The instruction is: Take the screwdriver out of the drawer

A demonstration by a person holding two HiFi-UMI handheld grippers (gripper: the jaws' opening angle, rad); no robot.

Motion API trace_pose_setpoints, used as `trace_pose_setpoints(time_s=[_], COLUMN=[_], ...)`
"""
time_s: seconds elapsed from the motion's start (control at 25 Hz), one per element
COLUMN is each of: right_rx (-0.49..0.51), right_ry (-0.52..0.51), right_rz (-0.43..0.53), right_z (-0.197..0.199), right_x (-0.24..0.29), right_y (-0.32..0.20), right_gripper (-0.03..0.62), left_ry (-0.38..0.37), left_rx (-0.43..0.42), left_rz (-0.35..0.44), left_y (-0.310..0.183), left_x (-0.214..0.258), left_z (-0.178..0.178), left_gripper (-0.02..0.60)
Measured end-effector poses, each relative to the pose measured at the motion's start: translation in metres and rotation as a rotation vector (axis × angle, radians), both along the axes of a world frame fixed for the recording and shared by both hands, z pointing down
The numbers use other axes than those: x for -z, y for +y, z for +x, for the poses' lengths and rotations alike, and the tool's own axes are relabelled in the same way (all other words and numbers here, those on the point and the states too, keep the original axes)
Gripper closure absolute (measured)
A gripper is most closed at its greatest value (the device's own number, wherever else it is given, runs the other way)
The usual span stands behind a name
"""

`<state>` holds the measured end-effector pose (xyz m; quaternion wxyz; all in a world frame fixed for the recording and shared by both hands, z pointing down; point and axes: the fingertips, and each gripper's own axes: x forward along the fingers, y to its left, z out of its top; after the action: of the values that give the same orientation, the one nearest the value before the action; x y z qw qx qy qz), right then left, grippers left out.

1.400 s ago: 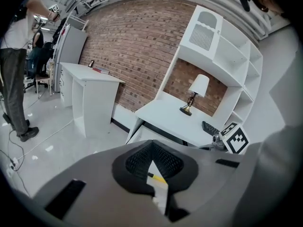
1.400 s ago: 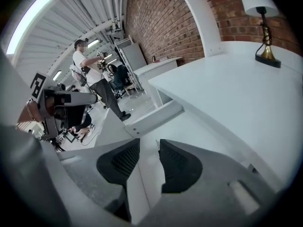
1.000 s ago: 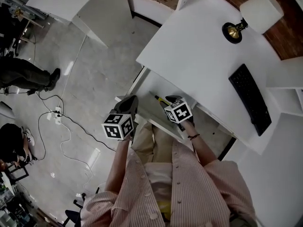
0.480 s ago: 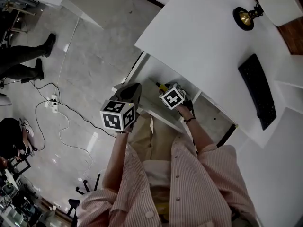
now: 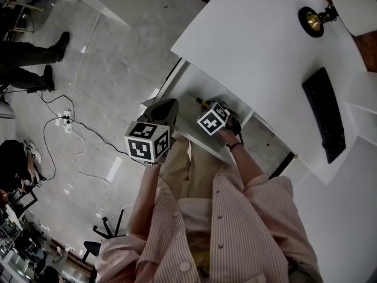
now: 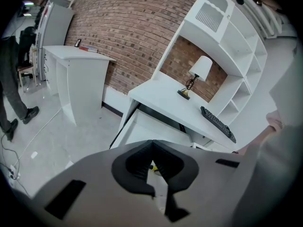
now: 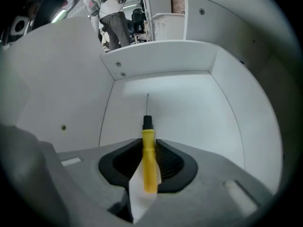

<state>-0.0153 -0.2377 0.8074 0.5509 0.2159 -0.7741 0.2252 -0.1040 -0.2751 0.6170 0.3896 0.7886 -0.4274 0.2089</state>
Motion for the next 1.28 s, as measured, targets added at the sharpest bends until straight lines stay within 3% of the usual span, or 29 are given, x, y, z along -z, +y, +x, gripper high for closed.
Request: trace_pose_setpoints(time_s=[0.32,0.64,1.28], right_rx=[0.041,-0.014,-0.085], right_ry=[0.027,-0.031,-0.305], right_rz=[0.013,0.038,0.181], right_z=[0.001,0.005,-0.01], right_x=[-0.001,0.018,0.129], right_y=[0.001,0.001,0.0], right_gripper=[0.514,0.514,0.514], left_ry=[0.005,0.007,0.074], left_rx=[0.015,0.028,0.018], left_rz=[-0.004,0.012,0.142], left_y=[0.003,0.01,0.022], left_x=[0.001,0.005,0.048], left_z=[-0.006,-0.009,-0.004], left_gripper=[0.583,0.583,0.583])
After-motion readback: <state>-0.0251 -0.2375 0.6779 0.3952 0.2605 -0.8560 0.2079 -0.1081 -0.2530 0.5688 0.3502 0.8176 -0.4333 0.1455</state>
